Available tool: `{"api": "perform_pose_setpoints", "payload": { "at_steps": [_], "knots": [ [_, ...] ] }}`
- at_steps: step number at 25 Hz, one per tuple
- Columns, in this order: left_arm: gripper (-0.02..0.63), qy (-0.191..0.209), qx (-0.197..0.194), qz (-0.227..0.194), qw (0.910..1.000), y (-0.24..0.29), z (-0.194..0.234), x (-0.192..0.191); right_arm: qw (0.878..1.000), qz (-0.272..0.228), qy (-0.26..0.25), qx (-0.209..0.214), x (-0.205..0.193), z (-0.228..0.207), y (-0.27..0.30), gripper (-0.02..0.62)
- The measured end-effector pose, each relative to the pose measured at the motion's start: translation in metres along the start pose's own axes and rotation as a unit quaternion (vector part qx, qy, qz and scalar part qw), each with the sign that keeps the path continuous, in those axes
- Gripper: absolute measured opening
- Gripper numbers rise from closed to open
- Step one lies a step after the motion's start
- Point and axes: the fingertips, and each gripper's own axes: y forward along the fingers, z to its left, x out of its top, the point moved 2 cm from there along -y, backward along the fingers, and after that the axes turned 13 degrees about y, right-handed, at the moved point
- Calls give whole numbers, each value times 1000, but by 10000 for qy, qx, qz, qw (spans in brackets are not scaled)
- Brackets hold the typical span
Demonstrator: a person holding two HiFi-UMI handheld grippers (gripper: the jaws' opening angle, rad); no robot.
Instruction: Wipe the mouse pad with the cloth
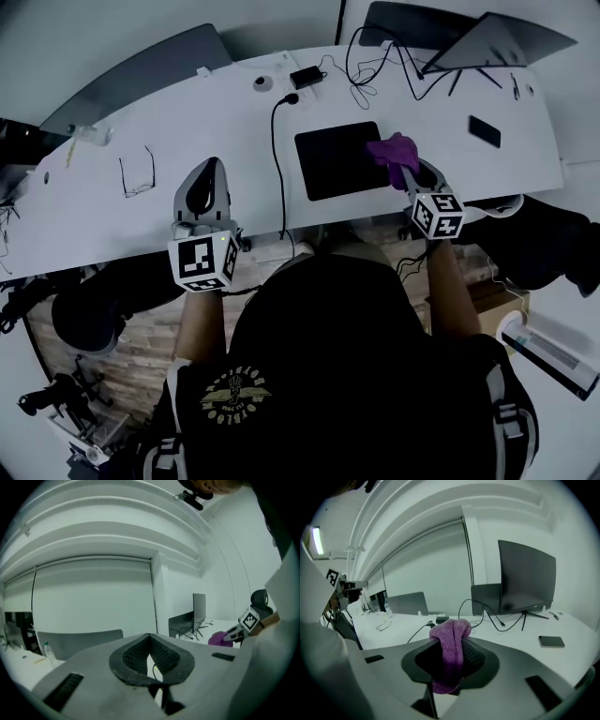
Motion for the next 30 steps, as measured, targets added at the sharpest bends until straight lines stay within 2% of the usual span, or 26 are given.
{"api": "perform_pose_setpoints", "payload": {
  "at_steps": [4,9,16,23,30],
  "knots": [
    [2,281,-16,-131,9995,-20,3,19,9985,-532,-100,108,35,18,-33,87],
    [2,272,-37,-389,9989,-36,8,43,9926,-1163,-287,175,78,39,-79,86],
    [2,345,-232,-698,9967,-57,-7,69,9800,-1891,-583,188,120,63,-136,86],
    [2,262,-207,-883,9955,-64,-9,81,9778,-1944,-775,130,124,70,-155,86],
    [2,172,-258,-815,9962,-64,-30,80,9768,-1910,-957,164,124,69,-167,86]
  ]
}}
